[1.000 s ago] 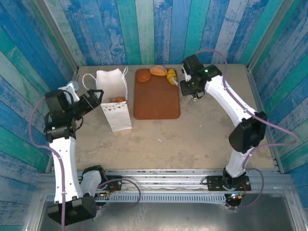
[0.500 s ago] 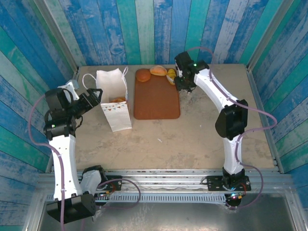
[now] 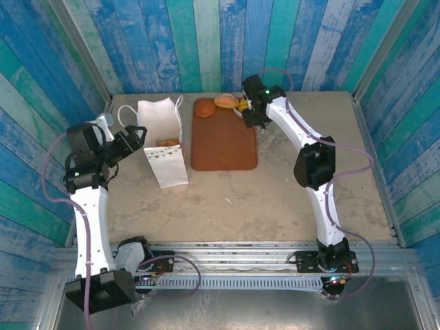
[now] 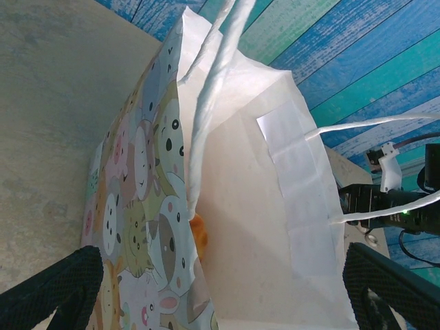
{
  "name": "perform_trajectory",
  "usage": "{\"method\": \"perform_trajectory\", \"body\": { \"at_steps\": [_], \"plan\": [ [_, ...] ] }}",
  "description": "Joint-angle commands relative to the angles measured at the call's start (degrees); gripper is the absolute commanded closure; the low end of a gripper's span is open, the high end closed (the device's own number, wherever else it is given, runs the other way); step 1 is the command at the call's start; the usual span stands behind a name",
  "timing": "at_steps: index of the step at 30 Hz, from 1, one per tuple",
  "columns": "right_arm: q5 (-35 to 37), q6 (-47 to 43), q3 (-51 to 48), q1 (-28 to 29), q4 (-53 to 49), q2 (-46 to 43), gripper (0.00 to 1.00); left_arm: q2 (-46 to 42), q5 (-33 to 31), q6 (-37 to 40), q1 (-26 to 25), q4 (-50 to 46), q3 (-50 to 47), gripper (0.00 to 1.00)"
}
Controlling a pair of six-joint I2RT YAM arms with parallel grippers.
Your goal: Place the fake bread into the paper bag
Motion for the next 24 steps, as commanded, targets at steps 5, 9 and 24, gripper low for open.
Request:
{"method": "perform_trajectory", "body": {
  "at_steps": [5, 9, 24],
  "plan": [
    [0.40, -0.89, 3.66, -0.35, -0.80, 4.12, 0.43, 1.05, -0.56, 1.31, 0.29, 1.35, 1.09, 0.06],
    [0.79, -0.92, 3.90, -0.27, -0.94, 5.26, 0.44, 1.40, -0.16, 0.96, 0.25, 2.33, 0.34, 0.06],
    [1.65, -1.99, 3.94, -0.27, -1.07, 6.46, 0.59, 2.26, -0.55, 0.87, 0.29, 3.04, -0.12, 0.06]
  ]
}}
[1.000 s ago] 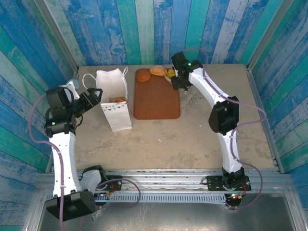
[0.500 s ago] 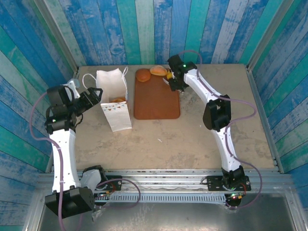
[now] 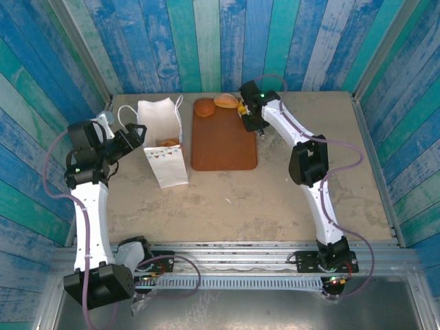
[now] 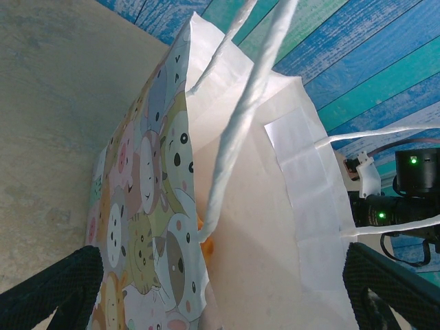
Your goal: Place the fake bread into the paper bag
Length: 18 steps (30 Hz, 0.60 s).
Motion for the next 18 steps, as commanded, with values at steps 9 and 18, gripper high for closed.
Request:
{"method": "perform_trajectory", "body": {
  "at_steps": [9, 18],
  "plan": [
    [-0.94, -0.62, -0.25, -0.11, -0.37, -4.40, 0.65, -0.58, -0.53, 0.13, 0.29, 0.83, 0.60, 0.06],
    [-1.45, 2.08, -10.03, 0.76, -0.37, -15.30, 0.69, -1.35, 0.63, -1.15, 0.29, 1.37, 0.36, 0.06]
  ]
}}
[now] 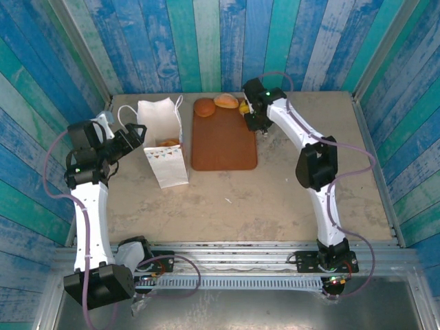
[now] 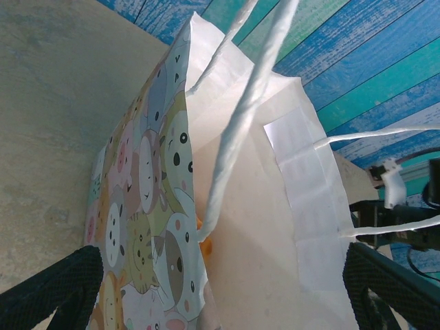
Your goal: Place the fake bread into the paper bag
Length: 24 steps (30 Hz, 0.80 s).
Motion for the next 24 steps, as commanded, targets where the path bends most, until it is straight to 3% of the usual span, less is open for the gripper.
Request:
{"method": "perform_trajectory", "body": {
  "at_steps": [1, 24],
  "plan": [
    [0.03, 1.55, -2.91, 0.57, -0.22, -6.65, 0.70, -1.39, 0.32, -0.67, 0.27, 1.18, 0.36, 0.06],
    [3.42, 7.08, -23.22, 6.84, -1.17, -38.78, 0.70, -4.02, -3.47, -3.95, 0.37, -0.98, 1.50, 0.06]
  ]
}}
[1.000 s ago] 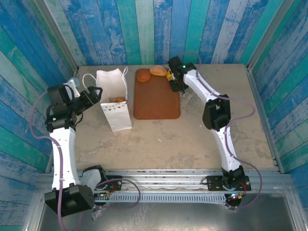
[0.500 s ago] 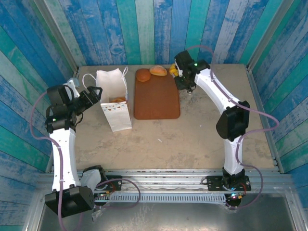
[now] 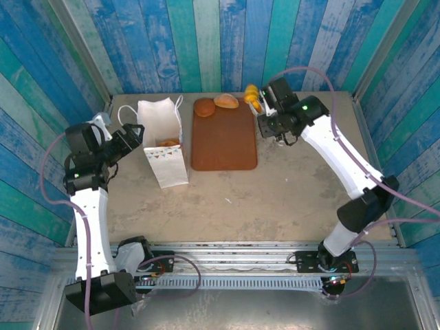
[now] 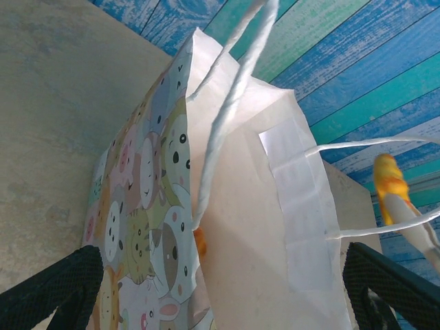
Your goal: Place the fake bread into the paper bag
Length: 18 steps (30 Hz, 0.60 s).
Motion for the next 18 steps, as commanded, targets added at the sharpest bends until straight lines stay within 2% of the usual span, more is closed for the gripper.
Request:
{"method": "perform_trajectory", "body": {
  "at_steps": [1, 9, 15, 18],
  "plan": [
    [3.39, 1.71, -1.82, 1.18, -0.59, -4.19, 0.70, -1.54, -2.00, -1.44, 0.25, -0.57, 1.58, 0.06],
    [7.97, 5.45, -2.62, 6.92, -4.64, -11.15, 0.70, -1.74, -2.76, -3.00, 0.32, -0.67, 1.07, 0.06],
    [9.94, 8.49, -3.81, 11.43, -4.89, -16.18, 0.71, -0.42, -2.02, -0.43, 0.27, -1.57, 3.44, 0.00],
    [10.58, 8.58, -3.12, 13.33, -4.86, -17.30, 0.71, 0.69, -0.36, -0.13, 0.36, -1.56, 4.40, 0.03]
  ]
}}
